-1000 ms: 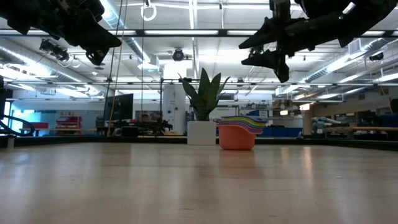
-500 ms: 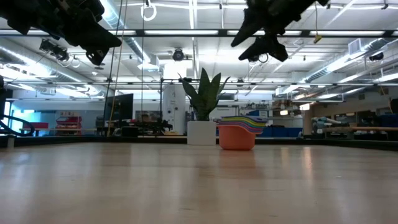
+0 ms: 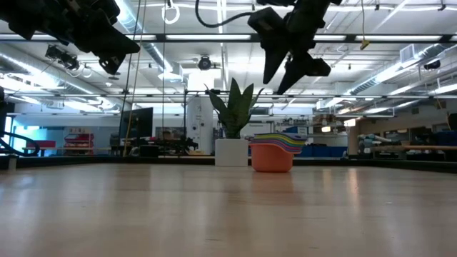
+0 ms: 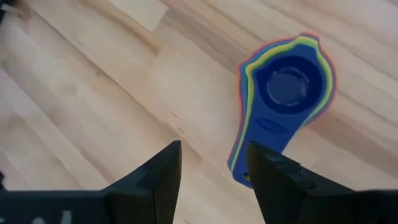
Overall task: Nest measuring cups in basket
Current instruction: Put the nested measuring cups into the transparent bin
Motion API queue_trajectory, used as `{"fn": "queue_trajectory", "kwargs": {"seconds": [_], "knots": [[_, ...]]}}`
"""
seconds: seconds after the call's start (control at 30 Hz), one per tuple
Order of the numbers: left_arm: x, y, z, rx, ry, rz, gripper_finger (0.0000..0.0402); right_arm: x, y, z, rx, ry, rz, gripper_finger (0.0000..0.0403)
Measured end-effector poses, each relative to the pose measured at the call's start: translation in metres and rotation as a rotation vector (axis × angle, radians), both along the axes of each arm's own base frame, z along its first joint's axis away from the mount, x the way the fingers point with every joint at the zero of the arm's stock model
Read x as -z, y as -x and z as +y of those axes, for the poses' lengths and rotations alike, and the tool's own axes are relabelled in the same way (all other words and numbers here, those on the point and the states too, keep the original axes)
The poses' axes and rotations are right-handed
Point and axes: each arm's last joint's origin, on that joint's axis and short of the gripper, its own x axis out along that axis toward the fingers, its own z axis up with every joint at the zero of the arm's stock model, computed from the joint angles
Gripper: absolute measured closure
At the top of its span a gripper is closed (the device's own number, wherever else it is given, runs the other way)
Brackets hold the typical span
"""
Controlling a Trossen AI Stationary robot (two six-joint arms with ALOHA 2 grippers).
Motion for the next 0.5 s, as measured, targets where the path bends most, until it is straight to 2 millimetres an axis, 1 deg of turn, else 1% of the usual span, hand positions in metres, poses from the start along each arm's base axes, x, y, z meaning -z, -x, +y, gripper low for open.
{"fn": "queue_trajectory", "kwargs": {"seconds": [0.1, 0.33, 0.5], "knots": [[0.000, 0.000, 0.000, 0.000, 0.000, 0.000, 0.0388, 0.002, -0.002, 0.000, 0.016, -0.028, 0.024, 0.0218], [0.000, 0.000, 0.000, 0.000, 0.000, -0.003, 0.0388, 0.015, -0.003, 0.003, 0.066, -0.150, 0.100, 0.0216], [-0.001, 0.000, 0.000, 0.000, -0.001, -0.010, 0.0388, 0.015, -0.003, 0.003, 0.075, -0.168, 0.100, 0.0217]]}}
